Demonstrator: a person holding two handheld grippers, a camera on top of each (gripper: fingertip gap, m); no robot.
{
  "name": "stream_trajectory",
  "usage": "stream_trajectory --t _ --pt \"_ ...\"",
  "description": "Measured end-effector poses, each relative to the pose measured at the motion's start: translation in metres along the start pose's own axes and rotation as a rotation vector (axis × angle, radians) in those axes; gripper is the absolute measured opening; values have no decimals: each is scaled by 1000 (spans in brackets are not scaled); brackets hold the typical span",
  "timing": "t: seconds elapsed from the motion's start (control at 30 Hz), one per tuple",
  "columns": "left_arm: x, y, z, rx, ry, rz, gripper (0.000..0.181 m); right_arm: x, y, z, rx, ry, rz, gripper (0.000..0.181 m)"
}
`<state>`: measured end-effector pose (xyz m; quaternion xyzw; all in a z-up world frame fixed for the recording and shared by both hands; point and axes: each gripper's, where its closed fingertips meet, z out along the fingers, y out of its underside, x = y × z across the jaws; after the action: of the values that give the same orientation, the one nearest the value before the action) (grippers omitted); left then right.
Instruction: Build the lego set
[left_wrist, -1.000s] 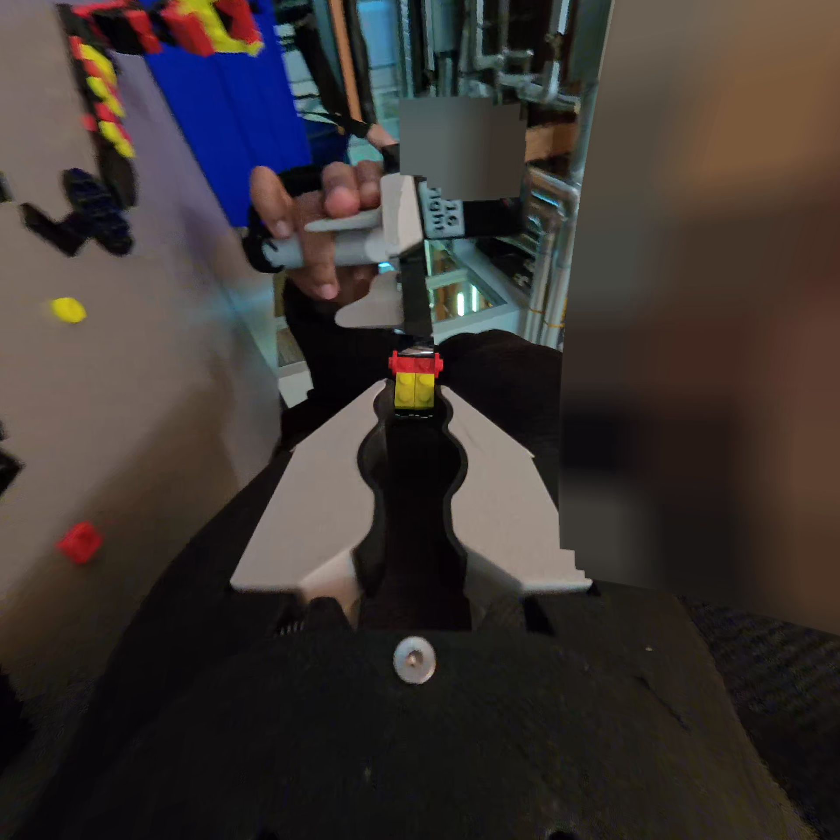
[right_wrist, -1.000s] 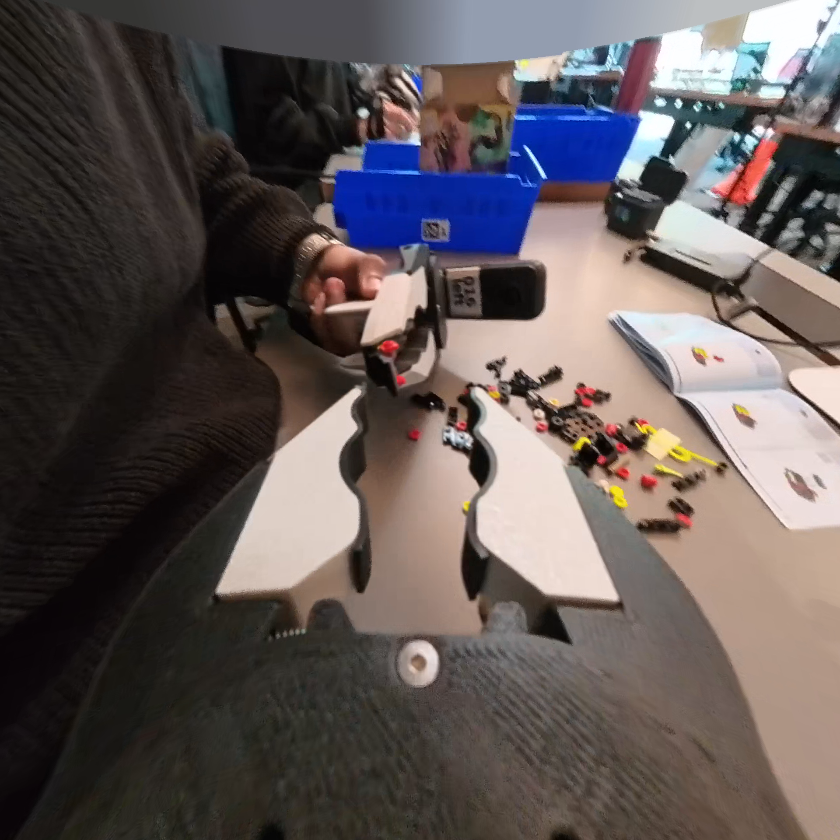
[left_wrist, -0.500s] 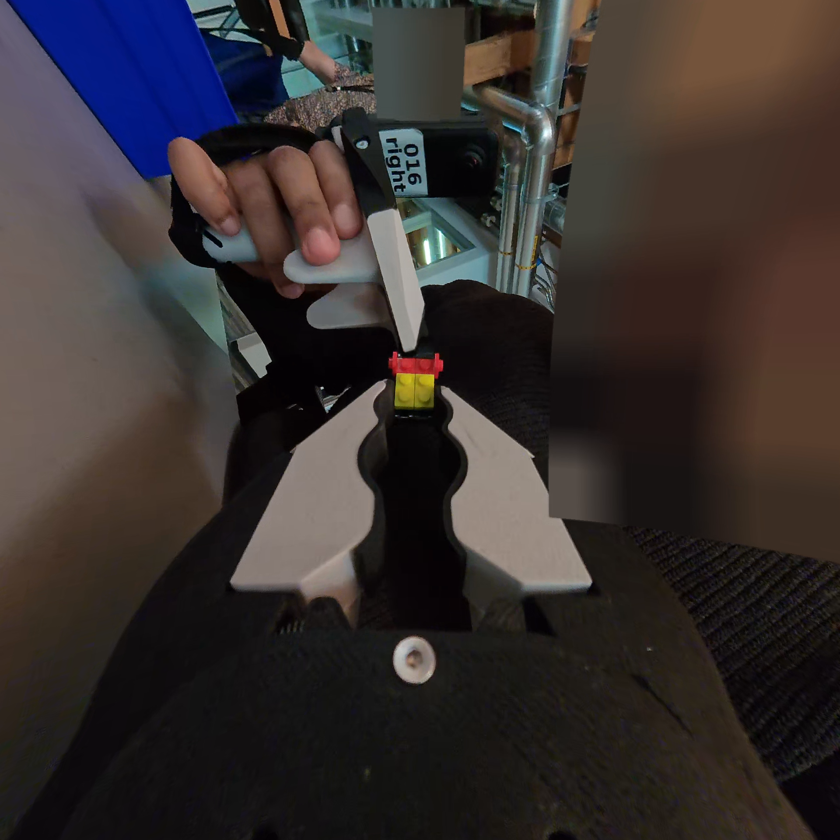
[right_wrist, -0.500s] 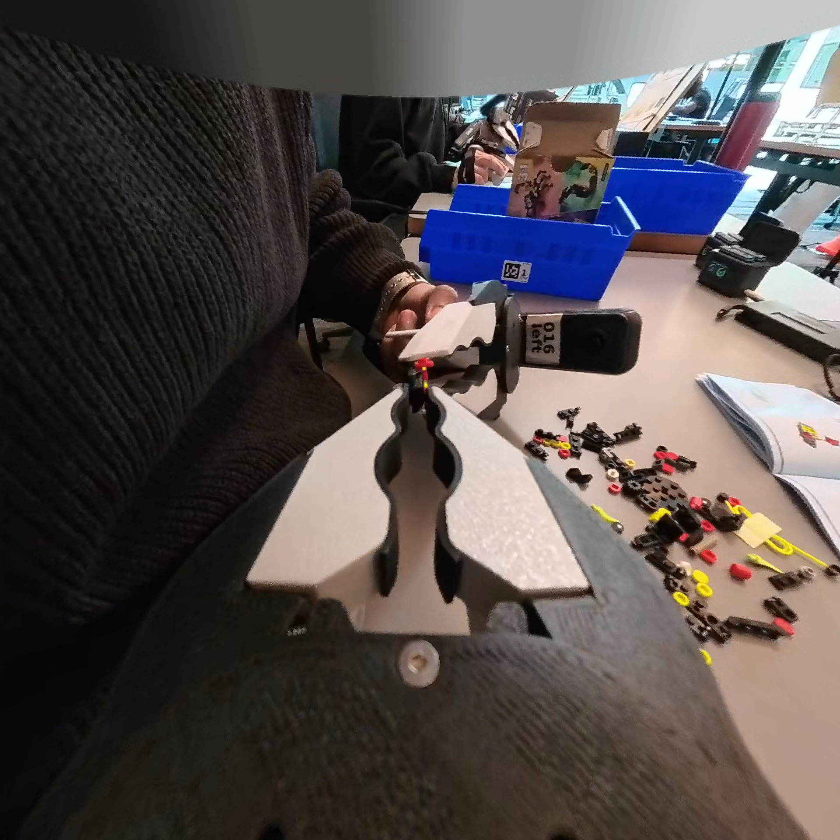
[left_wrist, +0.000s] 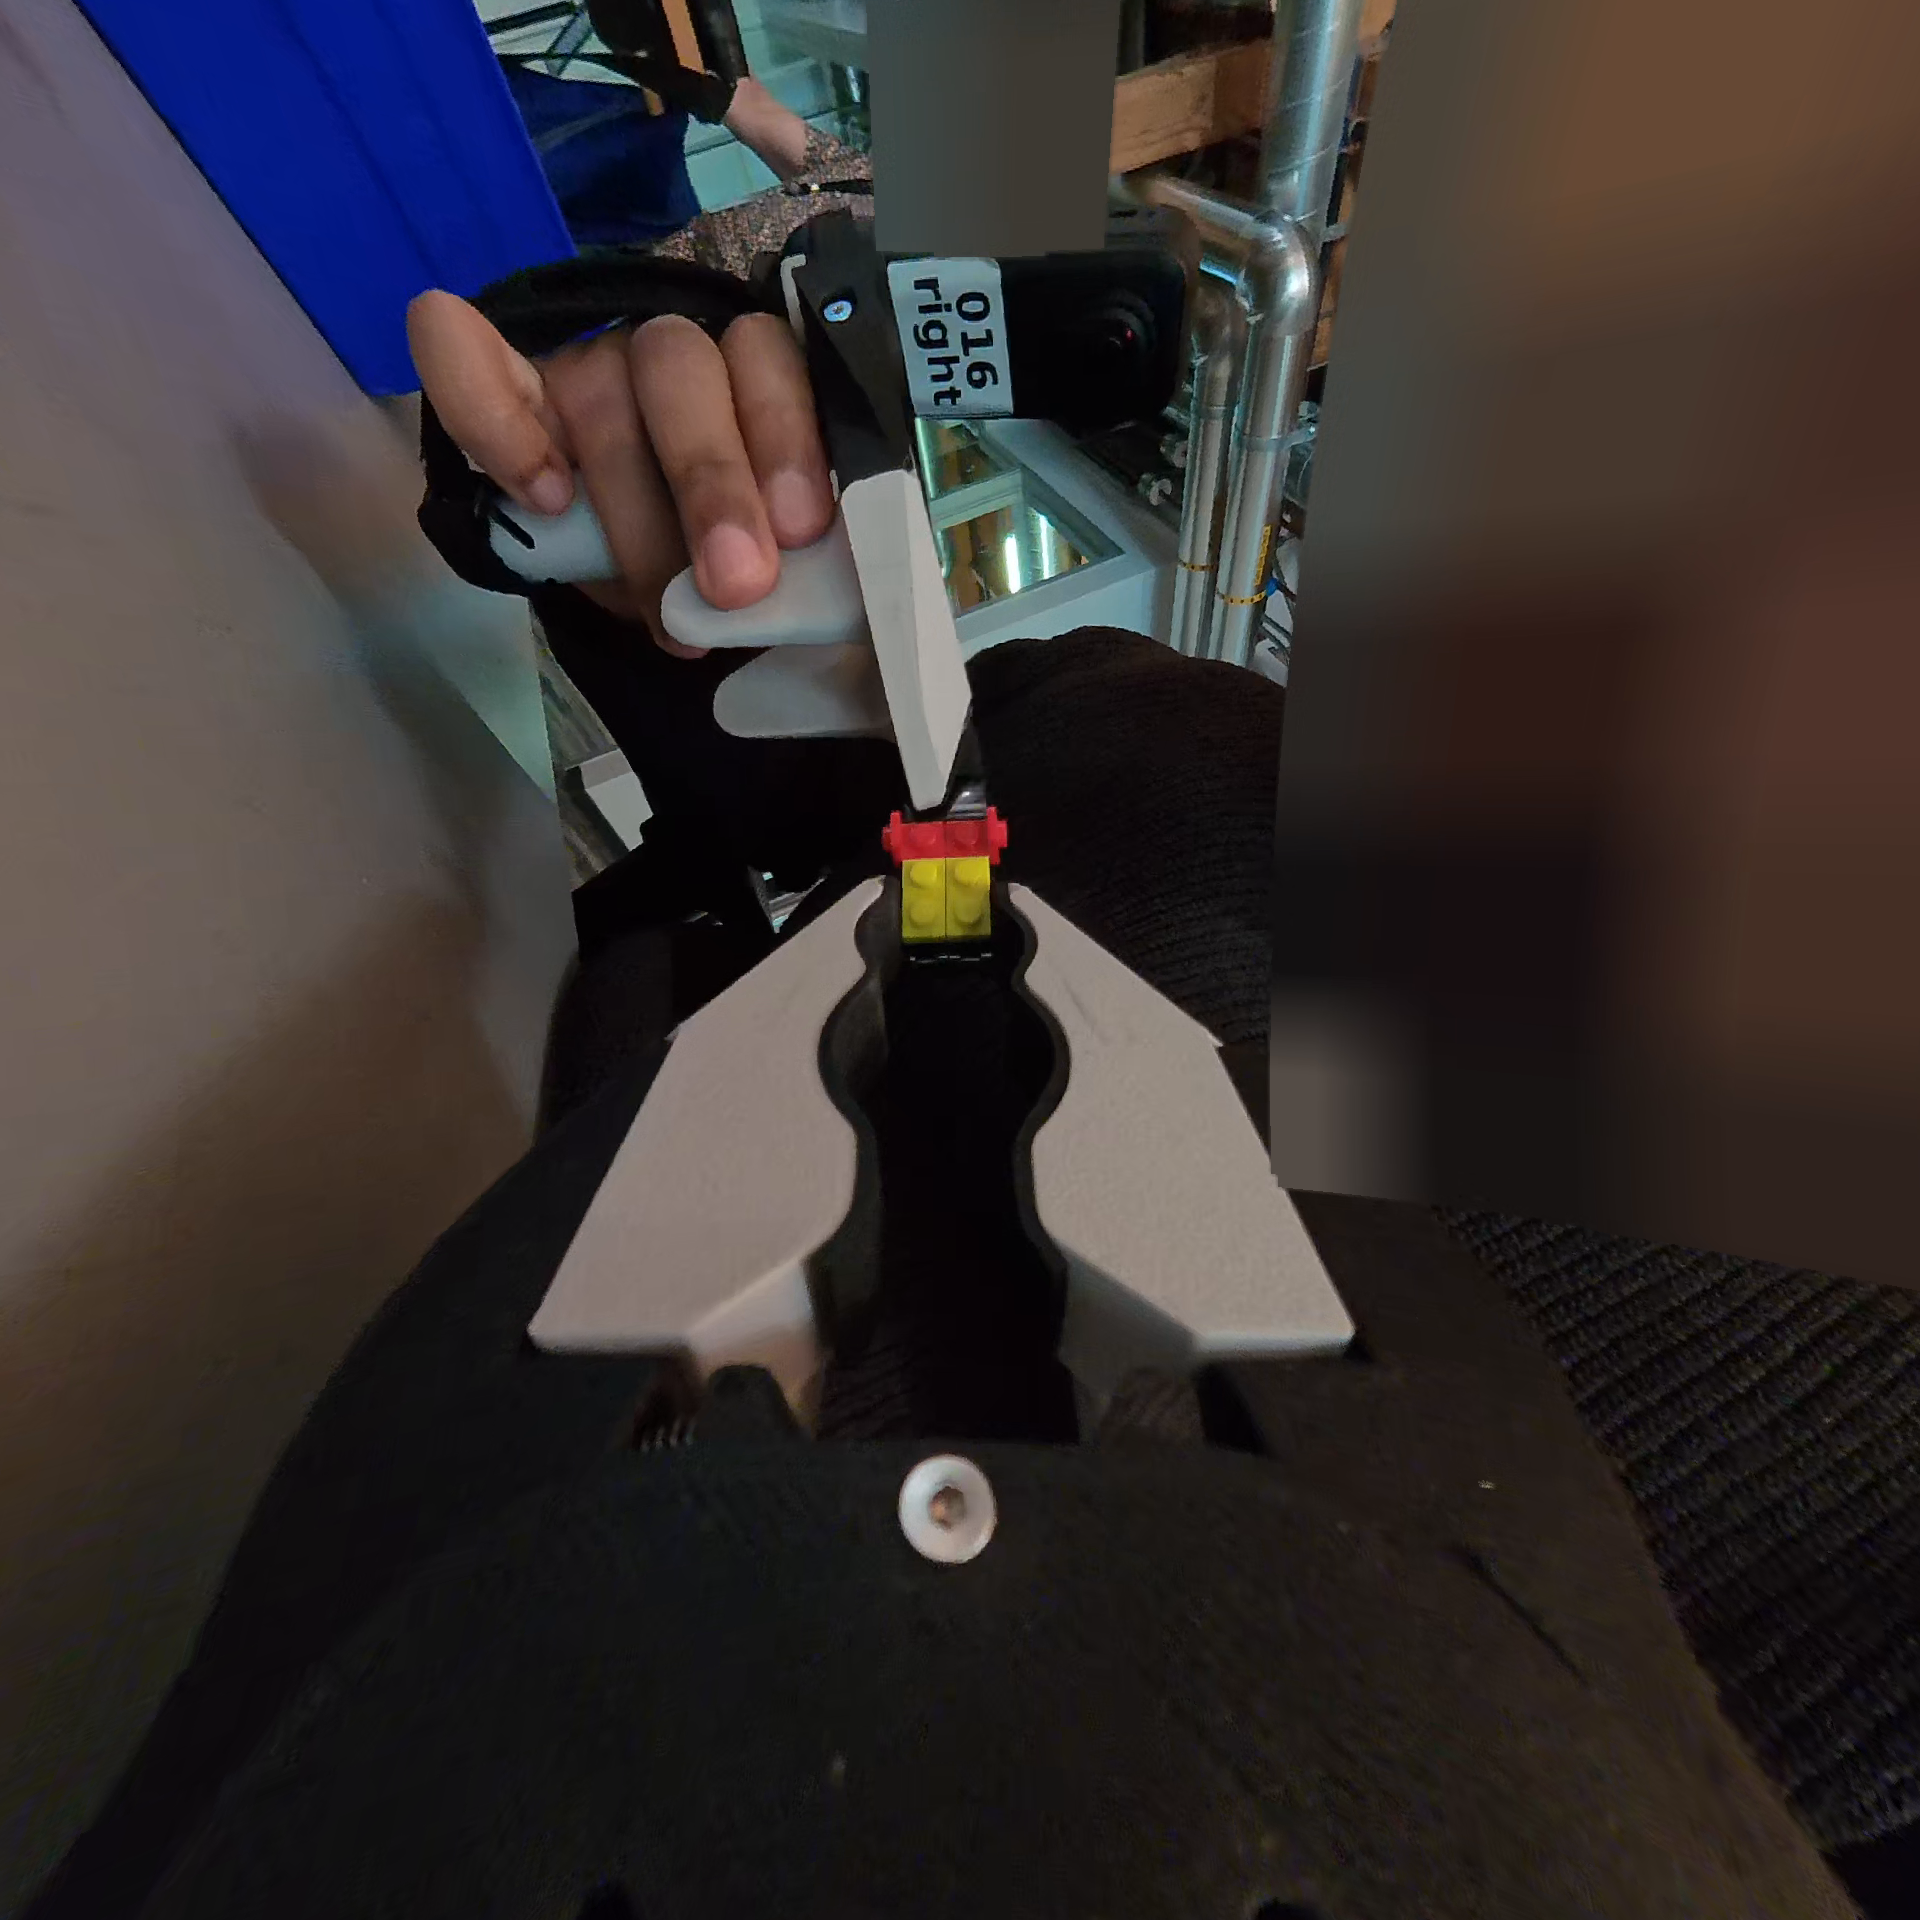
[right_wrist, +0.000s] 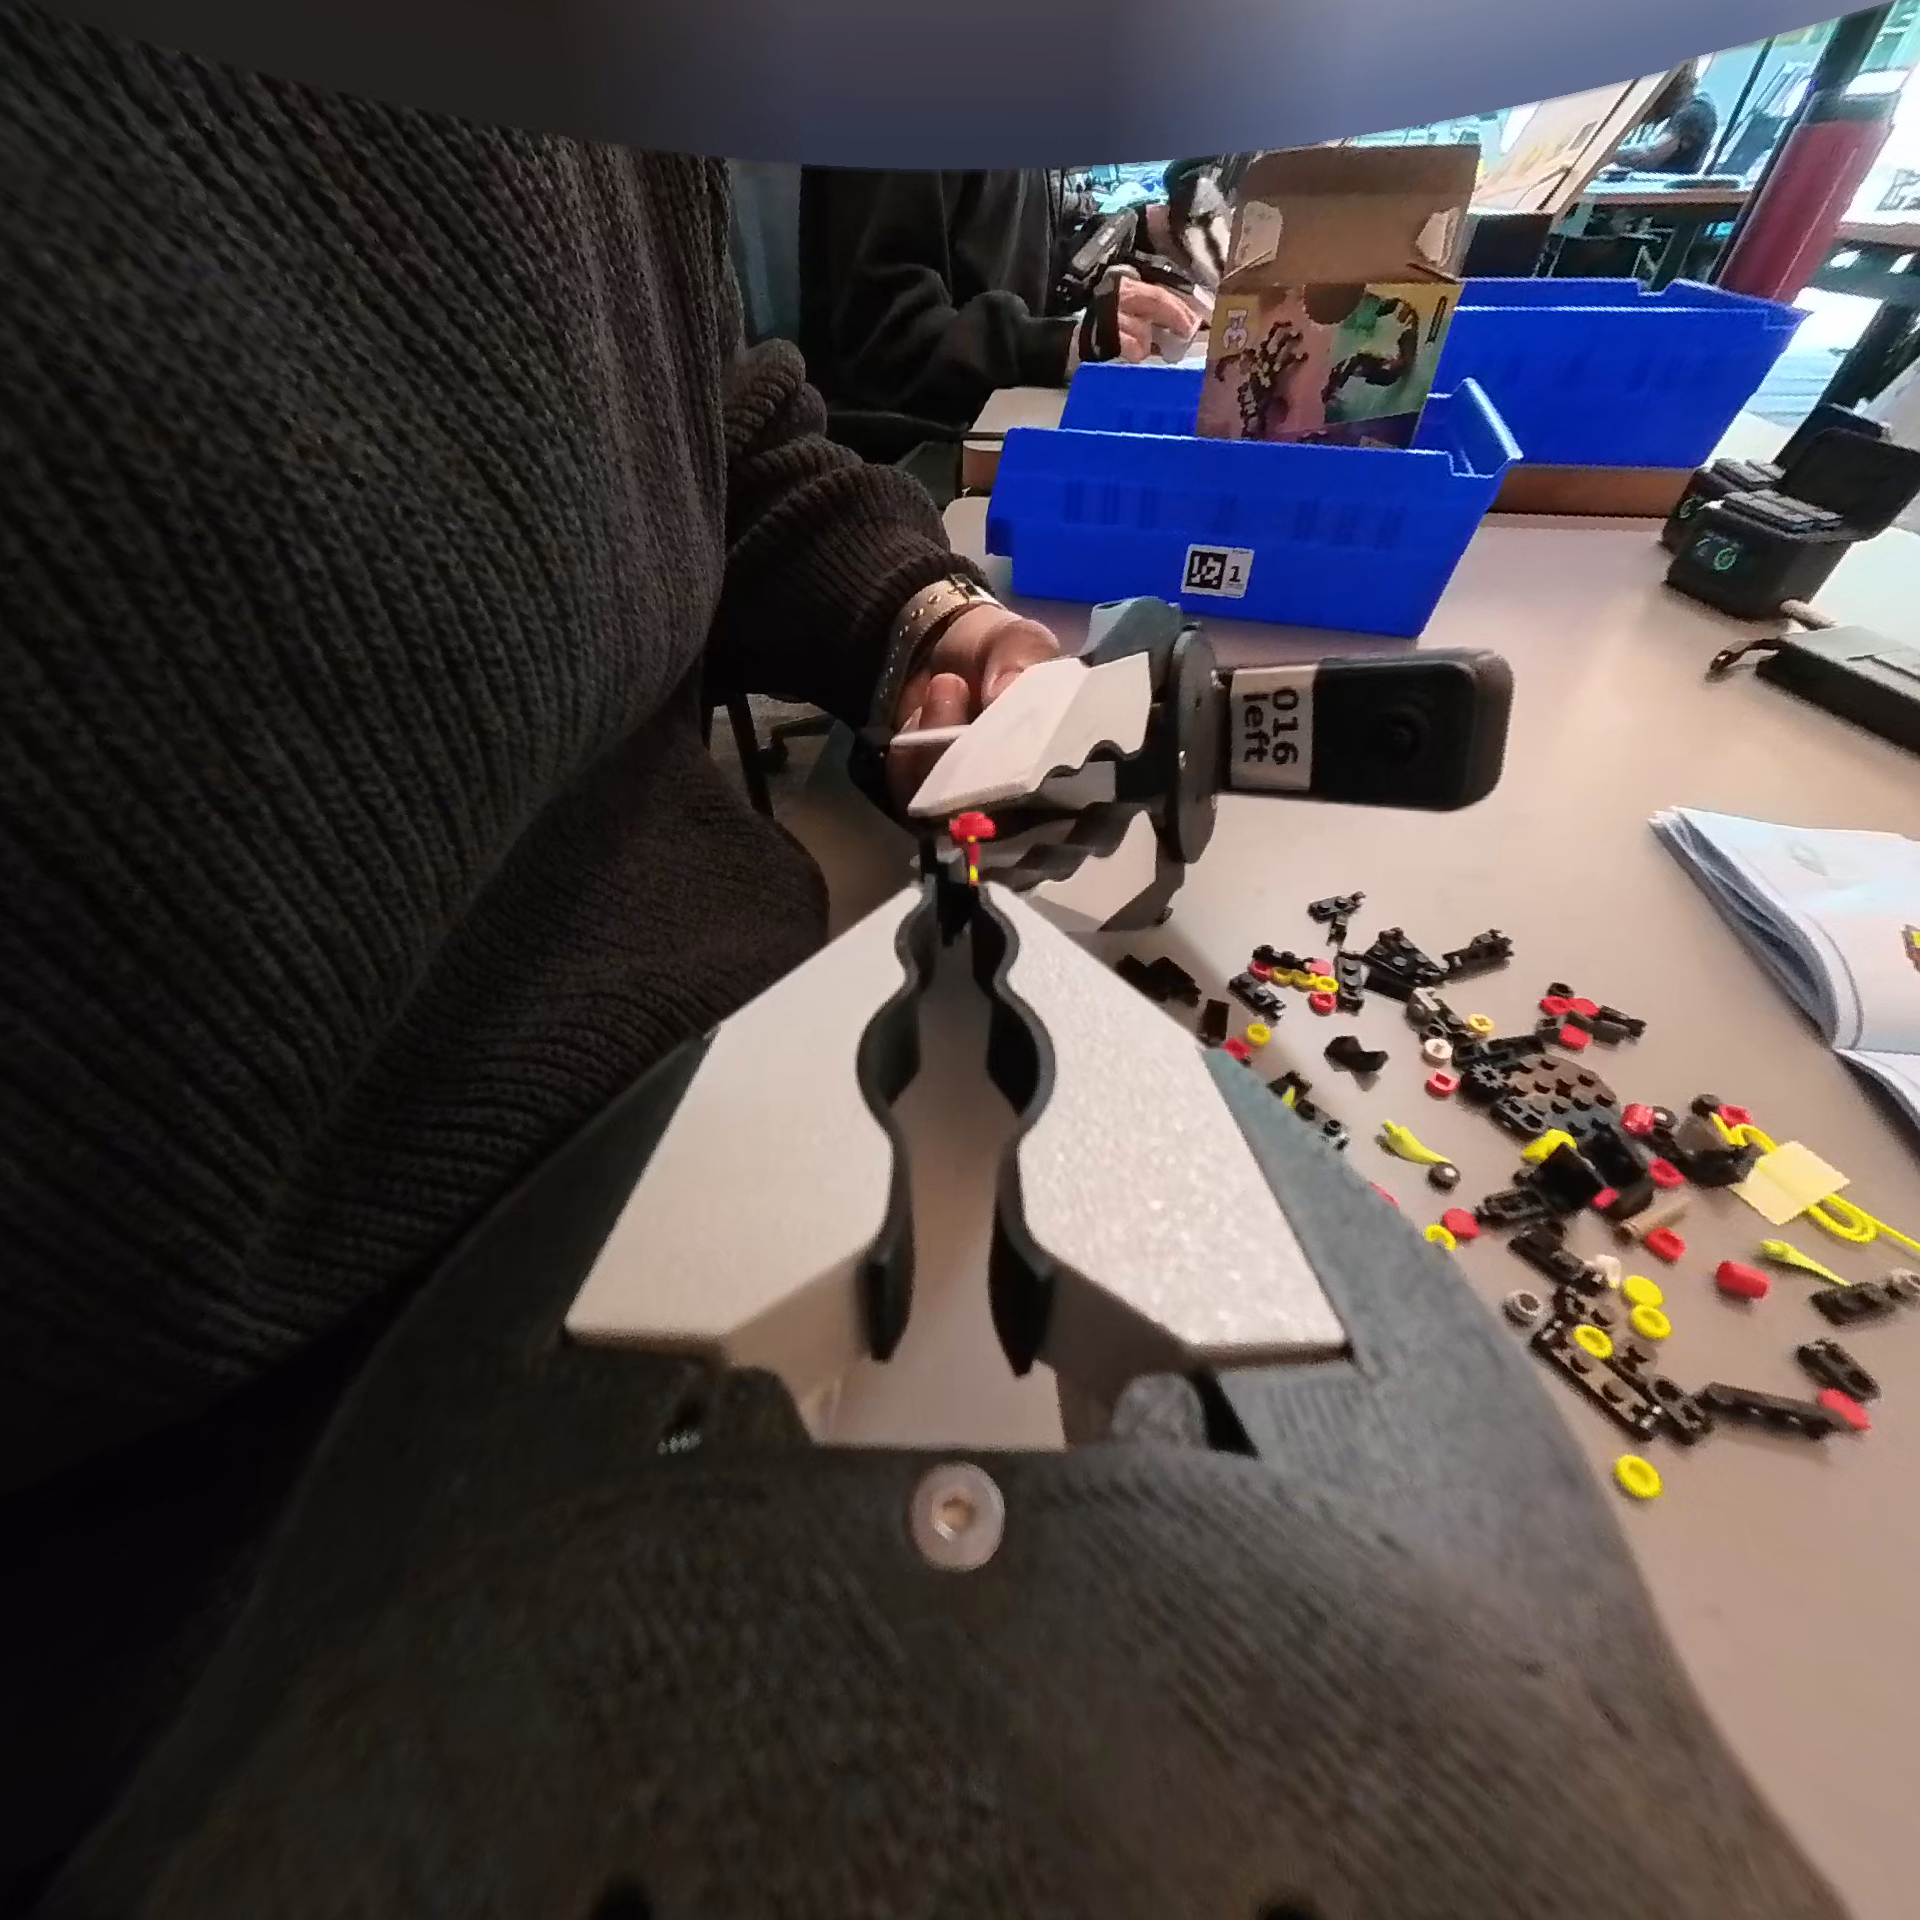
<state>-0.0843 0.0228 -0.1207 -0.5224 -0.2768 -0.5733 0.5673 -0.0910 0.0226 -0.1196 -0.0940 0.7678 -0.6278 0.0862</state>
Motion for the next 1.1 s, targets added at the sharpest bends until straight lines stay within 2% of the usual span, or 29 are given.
stream_trajectory --t 0.23,0.33,0.53,1.1 --pt "0 2 1 -10 1 -4 13 -1 1 1 -13 -18 25 4" --pt "-1 -5 -2 33 5 -27 13 6 -1 0 12 25 28 4" --pt "-15 -4 -4 32 -73 -39 13 6 1 1 6 30 20 3" --pt "-14 -5 -5 45 -51 -78 13 6 3 -1 -35 62 -57 7"
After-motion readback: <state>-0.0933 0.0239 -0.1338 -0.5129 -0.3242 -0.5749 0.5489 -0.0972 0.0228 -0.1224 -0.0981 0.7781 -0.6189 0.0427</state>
